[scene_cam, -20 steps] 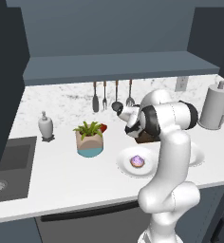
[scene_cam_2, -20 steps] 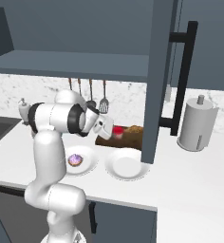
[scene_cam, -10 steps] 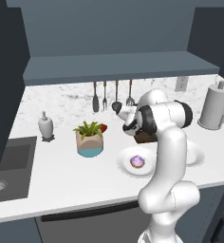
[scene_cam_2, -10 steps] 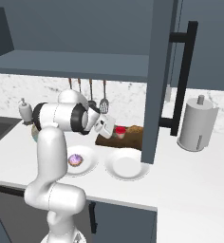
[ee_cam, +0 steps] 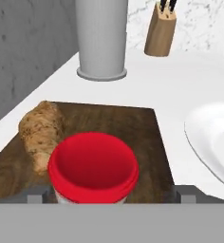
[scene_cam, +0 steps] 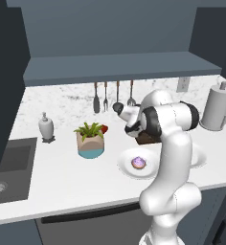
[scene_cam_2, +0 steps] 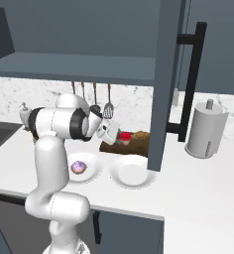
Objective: From the different types of pastries on the counter, select a croissant and place it on the cutting board. Then retrieve a jar of jam from the cabinet and place it alongside the croissant on the cutting board.
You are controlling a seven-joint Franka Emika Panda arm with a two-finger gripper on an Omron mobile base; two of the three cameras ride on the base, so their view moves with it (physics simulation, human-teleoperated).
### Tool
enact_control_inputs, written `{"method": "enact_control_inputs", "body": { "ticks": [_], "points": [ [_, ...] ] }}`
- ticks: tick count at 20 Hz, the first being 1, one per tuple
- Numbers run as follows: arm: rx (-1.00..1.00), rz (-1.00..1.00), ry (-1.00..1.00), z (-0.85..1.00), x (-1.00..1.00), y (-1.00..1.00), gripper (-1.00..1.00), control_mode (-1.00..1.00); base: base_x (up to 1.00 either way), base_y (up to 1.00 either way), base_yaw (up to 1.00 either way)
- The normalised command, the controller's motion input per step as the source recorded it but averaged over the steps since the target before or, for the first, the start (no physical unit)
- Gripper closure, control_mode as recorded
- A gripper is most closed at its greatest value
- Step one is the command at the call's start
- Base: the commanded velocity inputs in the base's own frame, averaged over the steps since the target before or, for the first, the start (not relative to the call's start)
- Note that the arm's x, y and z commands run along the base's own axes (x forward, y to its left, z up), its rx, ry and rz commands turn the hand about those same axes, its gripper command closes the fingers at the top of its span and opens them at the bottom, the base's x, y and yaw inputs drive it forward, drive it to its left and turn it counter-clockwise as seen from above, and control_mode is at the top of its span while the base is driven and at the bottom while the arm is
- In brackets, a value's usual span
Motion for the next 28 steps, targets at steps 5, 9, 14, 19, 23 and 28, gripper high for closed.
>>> {"method": "enact_control_inputs", "body": {
  "ticks": [5,9,14,19,23,28],
  "points": [
    [0.00,0.00,-0.25,0.05,-0.95,0.02,-1.00,-1.00,0.00,0.00,0.00],
    [-0.01,0.01,-0.17,0.00,-0.57,0.17,-1.00,-1.00,0.00,0.00,0.00],
    [-0.01,0.02,-0.17,0.00,-0.31,0.20,-1.00,-1.00,0.00,0.00,0.00],
    [0.00,0.02,-0.31,0.00,-0.85,0.12,-1.00,-1.00,0.00,0.00,0.00],
    [-0.01,0.04,-0.51,0.18,-1.00,0.01,-1.00,-1.00,0.00,0.00,0.00],
    [-0.03,0.03,-0.58,0.25,-1.00,0.00,-1.00,-1.00,0.00,0.00,0.00]
  ]
}}
